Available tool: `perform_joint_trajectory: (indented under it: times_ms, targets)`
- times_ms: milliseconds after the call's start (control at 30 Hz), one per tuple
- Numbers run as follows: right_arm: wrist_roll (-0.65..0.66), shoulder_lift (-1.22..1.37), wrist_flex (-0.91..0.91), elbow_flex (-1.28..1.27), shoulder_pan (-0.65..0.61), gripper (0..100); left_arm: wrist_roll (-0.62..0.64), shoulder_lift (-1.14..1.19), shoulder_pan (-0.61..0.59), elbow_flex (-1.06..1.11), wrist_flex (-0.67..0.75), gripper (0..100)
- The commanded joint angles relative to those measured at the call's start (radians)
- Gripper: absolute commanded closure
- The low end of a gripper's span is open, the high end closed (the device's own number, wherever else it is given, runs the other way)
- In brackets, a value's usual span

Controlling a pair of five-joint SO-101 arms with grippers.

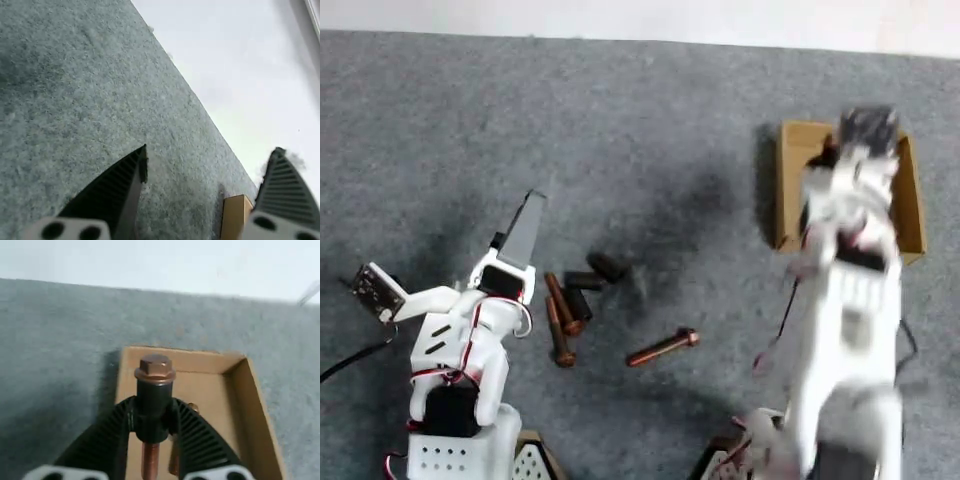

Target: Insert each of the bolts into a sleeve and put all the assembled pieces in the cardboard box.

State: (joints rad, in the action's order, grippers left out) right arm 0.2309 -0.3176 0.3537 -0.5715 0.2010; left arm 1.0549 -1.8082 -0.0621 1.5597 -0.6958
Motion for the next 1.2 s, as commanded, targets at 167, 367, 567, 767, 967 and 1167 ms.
perform_joint_trajectory:
  times_ms: [167, 367, 567, 767, 967, 1167]
  targets:
    - [-0.118, 0.570, 0.331, 0.604, 0.062, 99.1, -0.006, -0.012, -0.010, -0.002, 0.025, 65]
    - [-0.112, 0.727, 0.496, 0.802, 0.045, 81.5, -0.008, -0.012, -0.010, -0.002, 0.025, 65]
    - [-0.112, 0.754, 0.593, 0.845, 0.039, 71.1, -0.008, -0.010, -0.010, -0.002, 0.025, 65]
    - [-0.117, 0.593, 0.693, 0.832, -0.058, 71.1, -0.008, -0.010, -0.013, -0.002, 0.025, 65]
    - [-0.117, 0.323, 0.754, 0.599, -0.257, 71.1, -0.003, -0.012, -0.079, -0.005, 0.025, 65]
    - [-0.114, -0.056, 0.684, 0.229, -0.561, 71.1, -0.002, -0.012, -0.091, -0.007, 0.025, 65]
